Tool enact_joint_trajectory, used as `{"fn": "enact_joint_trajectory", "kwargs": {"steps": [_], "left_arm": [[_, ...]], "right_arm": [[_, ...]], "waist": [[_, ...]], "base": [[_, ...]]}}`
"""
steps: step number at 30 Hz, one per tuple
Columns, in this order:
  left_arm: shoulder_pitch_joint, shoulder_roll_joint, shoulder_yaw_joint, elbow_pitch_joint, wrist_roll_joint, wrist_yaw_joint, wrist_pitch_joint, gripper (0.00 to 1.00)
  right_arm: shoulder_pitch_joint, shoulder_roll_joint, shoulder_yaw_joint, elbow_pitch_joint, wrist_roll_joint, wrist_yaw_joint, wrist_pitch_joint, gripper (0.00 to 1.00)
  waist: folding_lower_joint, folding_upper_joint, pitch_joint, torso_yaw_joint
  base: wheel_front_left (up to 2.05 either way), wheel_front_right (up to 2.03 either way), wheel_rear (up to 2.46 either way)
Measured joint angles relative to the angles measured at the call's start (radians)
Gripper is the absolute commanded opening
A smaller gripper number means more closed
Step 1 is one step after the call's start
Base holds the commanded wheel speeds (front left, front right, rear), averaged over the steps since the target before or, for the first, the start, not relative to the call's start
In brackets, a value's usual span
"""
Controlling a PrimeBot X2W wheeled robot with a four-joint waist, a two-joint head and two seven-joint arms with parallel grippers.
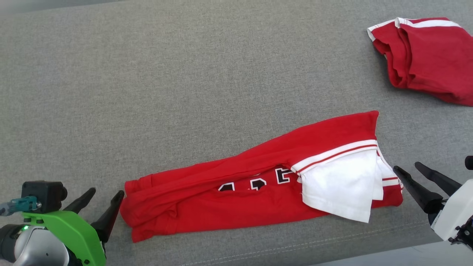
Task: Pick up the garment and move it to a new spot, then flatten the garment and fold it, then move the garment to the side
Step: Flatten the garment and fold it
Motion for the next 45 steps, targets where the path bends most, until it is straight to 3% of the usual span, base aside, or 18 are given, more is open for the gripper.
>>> {"fn": "enact_joint_trajectory", "kwargs": {"steps": [9, 17, 24, 36, 37, 39, 40, 45], "left_arm": [[-0.029, -0.031, -0.021, -0.067, 0.12, 0.019, -0.128, 1.0], [-0.053, -0.06, -0.089, -0.113, 0.247, 0.026, -0.236, 1.0], [-0.052, -0.09, -0.121, -0.116, 0.285, 0.048, -0.275, 1.0], [-0.051, -0.113, -0.093, -0.105, 0.298, 0.087, -0.335, 1.0], [-0.051, -0.113, -0.093, -0.104, 0.298, 0.087, -0.338, 1.0], [-0.051, -0.115, -0.093, -0.103, 0.3, 0.091, -0.344, 1.0], [-0.051, -0.116, -0.092, -0.102, 0.303, 0.095, -0.348, 1.0], [-0.05, -0.118, -0.083, -0.084, 0.304, 0.096, -0.362, 1.0]], "right_arm": [[-0.015, 0.008, -0.008, 0.056, 0.018, -0.002, 0.014, 1.0], [-0.095, 0.034, -0.001, 0.156, 0.052, -0.013, 0.079, 1.0], [-0.15, 0.055, 0.035, 0.233, 0.063, -0.018, 0.154, 1.0], [-0.231, 0.103, 0.058, 0.333, 0.099, -0.007, 0.223, 1.0], [-0.233, 0.107, 0.057, 0.341, 0.11, -0.004, 0.23, 0.57], [-0.237, 0.114, 0.051, 0.355, 0.13, 0.01, 0.237, 0.07], [-0.238, 0.123, 0.041, 0.362, 0.149, 0.013, 0.241, 0.0], [-0.251, 0.169, 0.035, 0.384, 0.197, 0.046, 0.256, 0.0]], "waist": [[0.0, 0.0, -0.035, 0.003], [0.0, 0.0, -0.034, 0.05], [0.0, 0.0, -0.014, 0.1], [0.0, 0.0, 0.009, 0.153], [0.0, 0.0, 0.009, 0.155], [0.0, 0.0, 0.008, 0.156], [0.0, 0.0, 0.007, 0.157], [0.0001, 0.0, -0.005, 0.157]], "base": [[0.0, 0.0, 0.0], [0.0, 0.0, 0.0], [0.0, 0.0, 0.0], [0.0, 0.0, 0.0], [0.0, 0.0, 0.0], [0.0, 0.0, 0.0], [0.0, 0.0, 0.0], [0.0, 0.0, 0.0]]}}
